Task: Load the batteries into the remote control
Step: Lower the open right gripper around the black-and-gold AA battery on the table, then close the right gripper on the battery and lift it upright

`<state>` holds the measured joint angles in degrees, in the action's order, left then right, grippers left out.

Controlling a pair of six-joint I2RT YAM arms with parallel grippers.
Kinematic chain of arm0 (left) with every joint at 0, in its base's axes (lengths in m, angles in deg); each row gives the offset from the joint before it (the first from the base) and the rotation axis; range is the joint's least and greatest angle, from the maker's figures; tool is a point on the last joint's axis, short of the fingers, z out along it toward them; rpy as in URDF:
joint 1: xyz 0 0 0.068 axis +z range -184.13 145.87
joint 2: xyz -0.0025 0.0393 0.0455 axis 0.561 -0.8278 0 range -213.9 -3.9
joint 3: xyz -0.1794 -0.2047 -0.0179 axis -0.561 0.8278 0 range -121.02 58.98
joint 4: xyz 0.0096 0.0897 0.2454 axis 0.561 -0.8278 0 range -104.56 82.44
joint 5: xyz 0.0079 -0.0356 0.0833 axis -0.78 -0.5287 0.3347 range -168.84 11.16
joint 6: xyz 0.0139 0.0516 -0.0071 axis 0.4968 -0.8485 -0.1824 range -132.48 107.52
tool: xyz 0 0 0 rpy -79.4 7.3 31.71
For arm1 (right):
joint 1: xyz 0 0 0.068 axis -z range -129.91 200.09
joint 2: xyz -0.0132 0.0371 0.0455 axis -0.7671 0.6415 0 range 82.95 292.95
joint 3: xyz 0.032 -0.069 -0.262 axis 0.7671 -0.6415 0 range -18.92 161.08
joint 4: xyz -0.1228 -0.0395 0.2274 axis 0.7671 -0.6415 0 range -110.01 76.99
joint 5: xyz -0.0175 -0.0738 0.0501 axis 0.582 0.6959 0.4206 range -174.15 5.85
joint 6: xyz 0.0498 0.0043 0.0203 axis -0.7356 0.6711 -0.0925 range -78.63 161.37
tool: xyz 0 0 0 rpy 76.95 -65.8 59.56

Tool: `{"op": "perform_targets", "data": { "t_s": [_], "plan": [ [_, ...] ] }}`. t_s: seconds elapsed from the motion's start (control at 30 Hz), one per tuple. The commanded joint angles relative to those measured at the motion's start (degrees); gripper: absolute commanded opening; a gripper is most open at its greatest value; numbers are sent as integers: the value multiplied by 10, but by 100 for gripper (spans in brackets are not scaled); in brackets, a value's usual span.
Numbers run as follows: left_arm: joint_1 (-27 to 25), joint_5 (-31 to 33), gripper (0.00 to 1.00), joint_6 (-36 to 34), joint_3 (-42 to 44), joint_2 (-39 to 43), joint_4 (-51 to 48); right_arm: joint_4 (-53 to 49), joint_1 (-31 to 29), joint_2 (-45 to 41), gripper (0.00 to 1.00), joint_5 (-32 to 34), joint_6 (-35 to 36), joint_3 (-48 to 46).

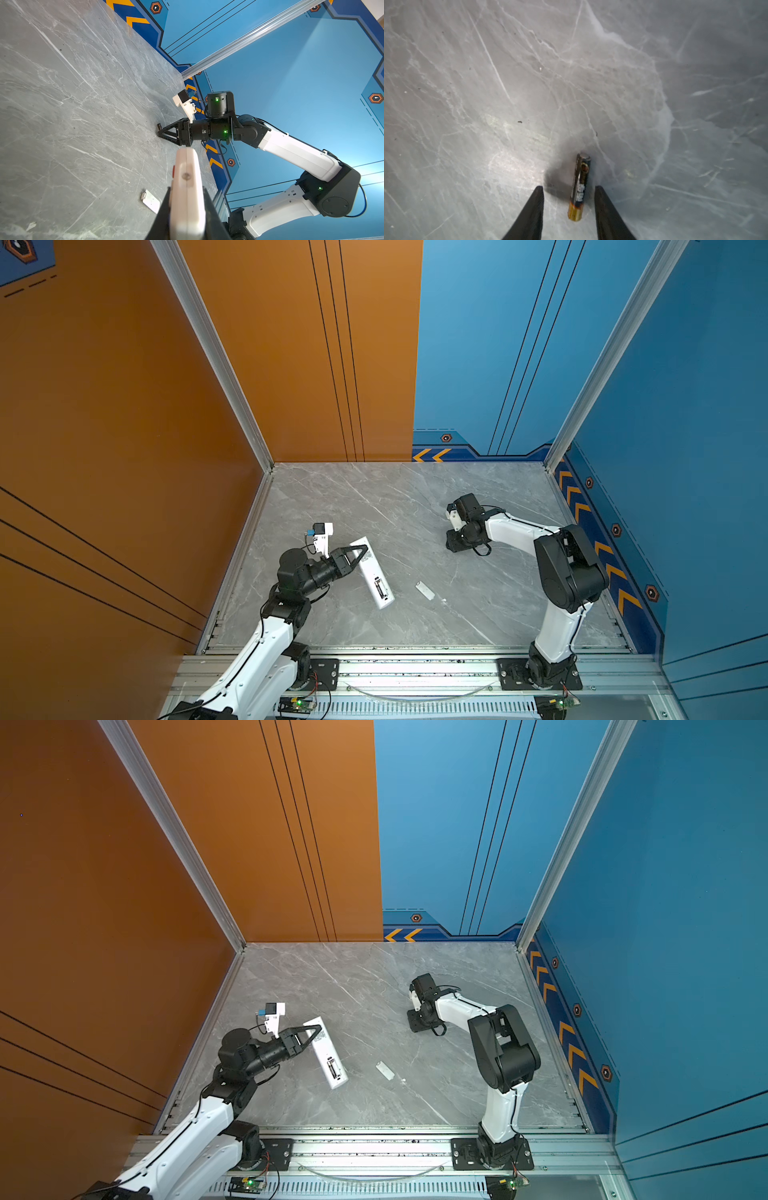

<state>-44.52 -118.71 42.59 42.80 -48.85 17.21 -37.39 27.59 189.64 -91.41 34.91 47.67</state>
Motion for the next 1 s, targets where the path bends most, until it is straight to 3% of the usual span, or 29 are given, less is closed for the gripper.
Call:
{"op": "perform_targets", "data": {
  "t_s": [0.0, 0.53, 0.97],
  "plan": [
    [7, -2, 0, -9, -4, 2, 10, 3, -2, 6, 37, 16, -8, 8],
    [8, -3, 0, -8, -3, 0, 13, -9, -8, 8, 24, 33, -2, 7],
    [11, -4, 0, -6, -3, 3, 15, -25, -15, 17, 20, 52, -2, 15]
  ]
}}
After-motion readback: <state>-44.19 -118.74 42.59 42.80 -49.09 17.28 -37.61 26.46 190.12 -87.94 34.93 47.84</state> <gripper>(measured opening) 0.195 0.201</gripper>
